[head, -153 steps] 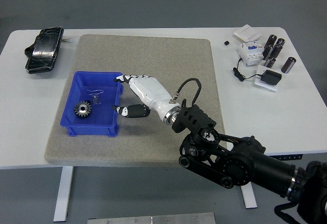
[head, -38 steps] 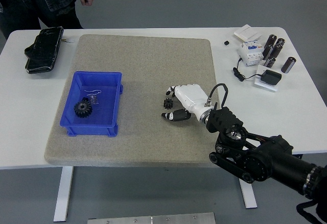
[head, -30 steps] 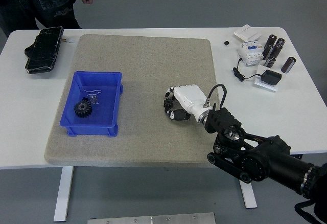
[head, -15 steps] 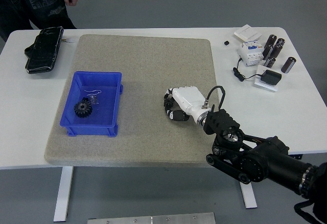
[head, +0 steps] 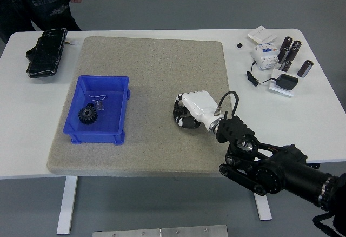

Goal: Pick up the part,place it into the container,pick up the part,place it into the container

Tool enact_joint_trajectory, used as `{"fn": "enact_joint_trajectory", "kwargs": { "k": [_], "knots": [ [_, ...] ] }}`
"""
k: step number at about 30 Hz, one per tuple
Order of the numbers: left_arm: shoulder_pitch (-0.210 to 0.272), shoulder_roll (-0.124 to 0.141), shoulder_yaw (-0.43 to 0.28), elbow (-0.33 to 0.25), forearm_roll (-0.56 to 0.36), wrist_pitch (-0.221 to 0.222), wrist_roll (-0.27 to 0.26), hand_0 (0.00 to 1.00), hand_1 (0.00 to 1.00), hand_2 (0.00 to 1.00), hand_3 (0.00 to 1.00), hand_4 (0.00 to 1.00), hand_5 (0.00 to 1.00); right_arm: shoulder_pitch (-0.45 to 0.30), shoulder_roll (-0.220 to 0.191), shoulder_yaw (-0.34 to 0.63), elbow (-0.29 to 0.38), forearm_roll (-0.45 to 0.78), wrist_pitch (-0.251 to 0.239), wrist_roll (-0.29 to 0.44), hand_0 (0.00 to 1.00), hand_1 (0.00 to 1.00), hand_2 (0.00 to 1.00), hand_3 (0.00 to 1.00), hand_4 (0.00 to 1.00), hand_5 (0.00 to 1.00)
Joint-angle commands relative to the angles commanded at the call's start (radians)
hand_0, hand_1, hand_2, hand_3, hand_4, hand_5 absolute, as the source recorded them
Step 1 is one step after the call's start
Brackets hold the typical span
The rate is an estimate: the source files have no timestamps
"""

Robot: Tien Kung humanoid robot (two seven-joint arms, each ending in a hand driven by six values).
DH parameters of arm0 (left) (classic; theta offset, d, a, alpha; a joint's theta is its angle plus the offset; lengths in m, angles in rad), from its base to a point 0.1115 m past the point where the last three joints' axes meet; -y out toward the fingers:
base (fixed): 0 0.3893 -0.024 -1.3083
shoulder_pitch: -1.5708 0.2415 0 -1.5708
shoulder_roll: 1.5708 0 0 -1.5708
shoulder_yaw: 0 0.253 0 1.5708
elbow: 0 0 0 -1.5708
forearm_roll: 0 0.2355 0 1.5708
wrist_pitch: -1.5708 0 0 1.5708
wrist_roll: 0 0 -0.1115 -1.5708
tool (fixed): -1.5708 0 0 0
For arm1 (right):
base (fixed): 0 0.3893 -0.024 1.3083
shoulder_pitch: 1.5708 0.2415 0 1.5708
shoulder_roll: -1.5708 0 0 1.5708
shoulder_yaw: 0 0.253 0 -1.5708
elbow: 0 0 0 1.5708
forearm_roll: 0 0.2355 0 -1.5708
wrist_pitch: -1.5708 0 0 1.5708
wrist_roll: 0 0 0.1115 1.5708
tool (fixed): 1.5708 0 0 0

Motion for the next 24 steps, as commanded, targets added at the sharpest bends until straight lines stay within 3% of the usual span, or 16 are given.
{"fn": "enact_joint_trajectory", "kwargs": {
  "k": [6,12,24],
  "knots": [
    [0.001,-0.002,-0.001,0.000,0.001,0.000,0.001,0.665,0.600,0.594,0.593,0.695,0.567,0.011,0.002,0.023,0.109,0.000,-0.013,-0.008,0.319,0.367,0.391,0.413,0.506,0.252],
    [0.003,-0.002,-0.002,0.000,0.002,0.000,0.004,0.665,0.601,0.594,0.594,0.696,0.569,0.011,0.037,0.006,0.221,0.041,-0.040,-0.007,0.319,0.387,0.396,0.424,0.484,0.213],
    [0.007,-0.001,-0.003,0.000,0.001,0.001,0.007,0.665,0.601,0.594,0.593,0.695,0.569,0.035,0.094,-0.098,0.241,0.091,-0.061,0.004,0.337,0.398,0.402,0.437,0.464,0.213]
  ]
}}
